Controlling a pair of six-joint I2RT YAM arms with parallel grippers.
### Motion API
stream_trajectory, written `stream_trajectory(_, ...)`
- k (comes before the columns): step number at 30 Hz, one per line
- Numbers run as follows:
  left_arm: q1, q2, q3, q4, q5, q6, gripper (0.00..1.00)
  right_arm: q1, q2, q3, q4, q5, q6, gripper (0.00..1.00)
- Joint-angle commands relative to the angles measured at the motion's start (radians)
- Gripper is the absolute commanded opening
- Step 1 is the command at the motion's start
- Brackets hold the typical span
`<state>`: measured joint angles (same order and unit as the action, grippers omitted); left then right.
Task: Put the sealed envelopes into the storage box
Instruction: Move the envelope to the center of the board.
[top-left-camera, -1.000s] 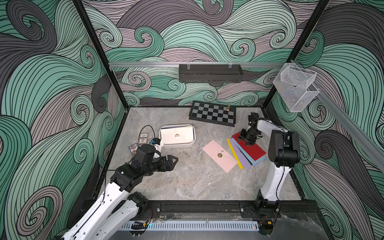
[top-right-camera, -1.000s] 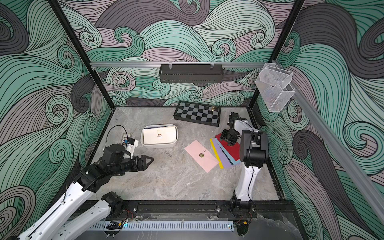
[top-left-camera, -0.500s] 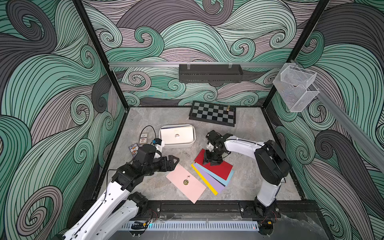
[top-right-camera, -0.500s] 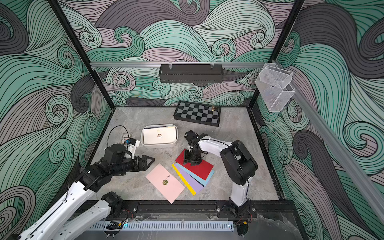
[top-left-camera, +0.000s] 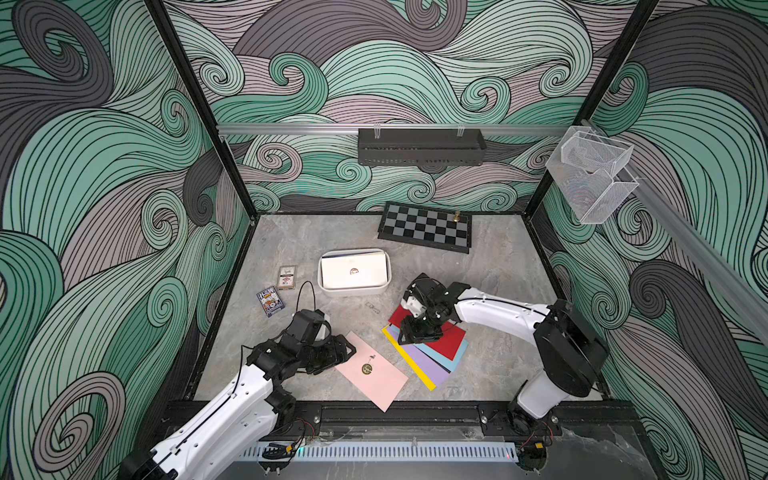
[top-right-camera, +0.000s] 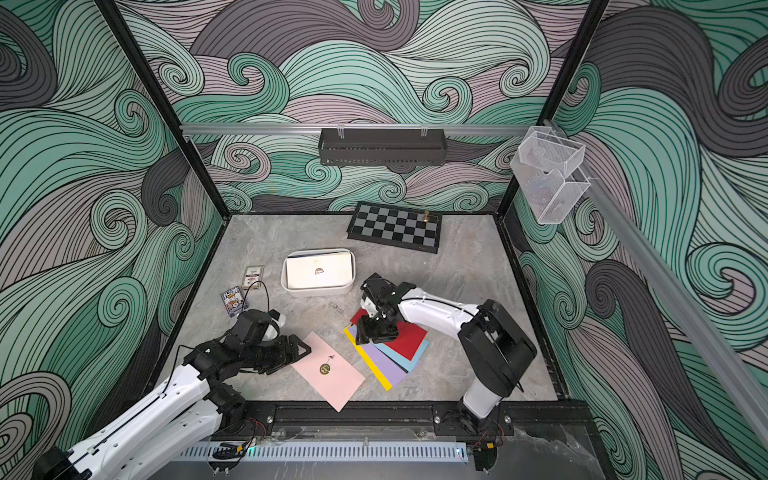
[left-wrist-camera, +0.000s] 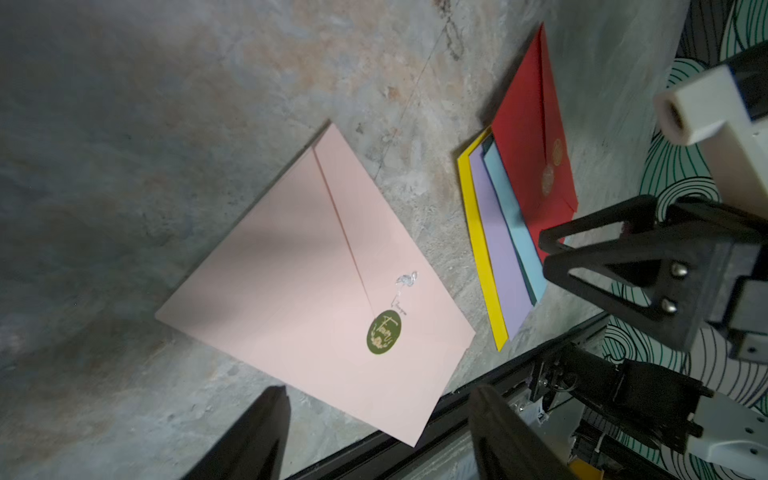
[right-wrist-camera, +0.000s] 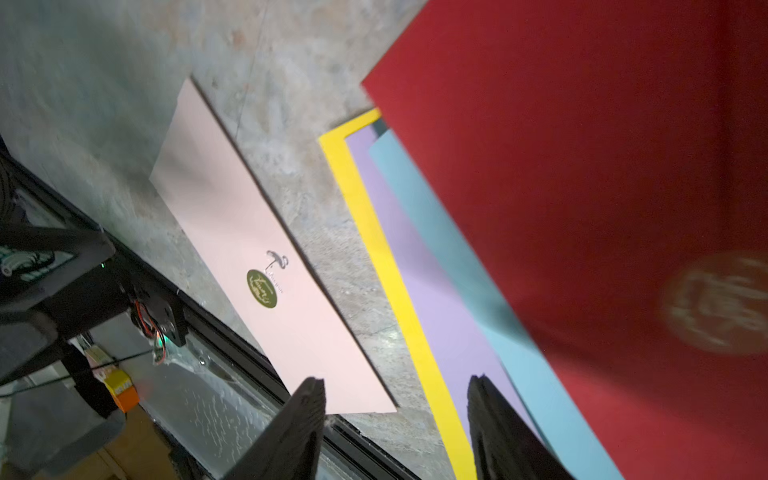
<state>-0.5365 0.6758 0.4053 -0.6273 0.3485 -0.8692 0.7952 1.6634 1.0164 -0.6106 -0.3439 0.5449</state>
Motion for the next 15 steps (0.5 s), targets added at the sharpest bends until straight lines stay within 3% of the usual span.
stream_trajectory(1,-0.045,-0.083,-0.009,-0.061,-0.001,-0.112,0.68,0.056,0.059,0.032,0.070,-0.035,-0.010,0.60)
stream_trajectory(6,-0.094,-0.160,-0.088,-0.105,0.024,-0.198,0.66,0.115,0.164,0.074,0.101,-0.053,-0.013,0.60)
stream_trajectory(9,-0.145,-0.174,-0.158,-0.041,0.033,-0.254,0.65,0.125,0.198,0.080,0.108,-0.060,-0.014,0.60)
stream_trajectory(15,-0.187,-0.038,-0.224,0.182,0.046,-0.310,0.65,0.129,0.213,0.051,0.122,-0.050,-0.003,0.60)
